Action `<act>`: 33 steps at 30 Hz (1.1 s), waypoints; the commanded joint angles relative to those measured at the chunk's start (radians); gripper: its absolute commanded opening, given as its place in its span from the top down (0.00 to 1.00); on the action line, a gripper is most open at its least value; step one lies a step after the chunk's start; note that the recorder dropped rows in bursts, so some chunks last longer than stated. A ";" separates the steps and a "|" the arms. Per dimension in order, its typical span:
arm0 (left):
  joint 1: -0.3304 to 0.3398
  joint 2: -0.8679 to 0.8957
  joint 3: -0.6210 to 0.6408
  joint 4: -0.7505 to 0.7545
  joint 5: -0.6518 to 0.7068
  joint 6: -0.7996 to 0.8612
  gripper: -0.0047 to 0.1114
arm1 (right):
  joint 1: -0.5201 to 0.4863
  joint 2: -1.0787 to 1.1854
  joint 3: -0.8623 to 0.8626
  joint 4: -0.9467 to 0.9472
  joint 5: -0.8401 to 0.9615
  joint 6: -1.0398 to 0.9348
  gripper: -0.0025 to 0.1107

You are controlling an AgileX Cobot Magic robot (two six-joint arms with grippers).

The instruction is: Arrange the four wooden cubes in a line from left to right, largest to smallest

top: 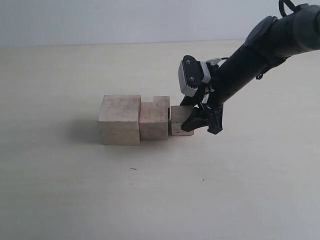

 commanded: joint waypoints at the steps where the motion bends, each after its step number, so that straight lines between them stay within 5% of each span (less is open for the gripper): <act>1: -0.007 -0.005 0.003 0.002 -0.013 0.000 0.96 | -0.004 0.001 -0.001 0.012 -0.006 -0.008 0.98; 6: -0.007 -0.005 0.003 0.002 -0.013 0.000 0.96 | -0.004 0.001 -0.001 0.014 -0.006 -0.005 0.85; 16: -0.007 -0.005 0.003 0.002 -0.013 0.000 0.96 | -0.004 -0.001 -0.001 0.068 -0.006 0.008 0.37; 33: -0.007 -0.005 0.003 0.002 -0.013 0.000 0.96 | -0.004 -0.193 -0.001 -0.177 -0.017 0.371 0.35</act>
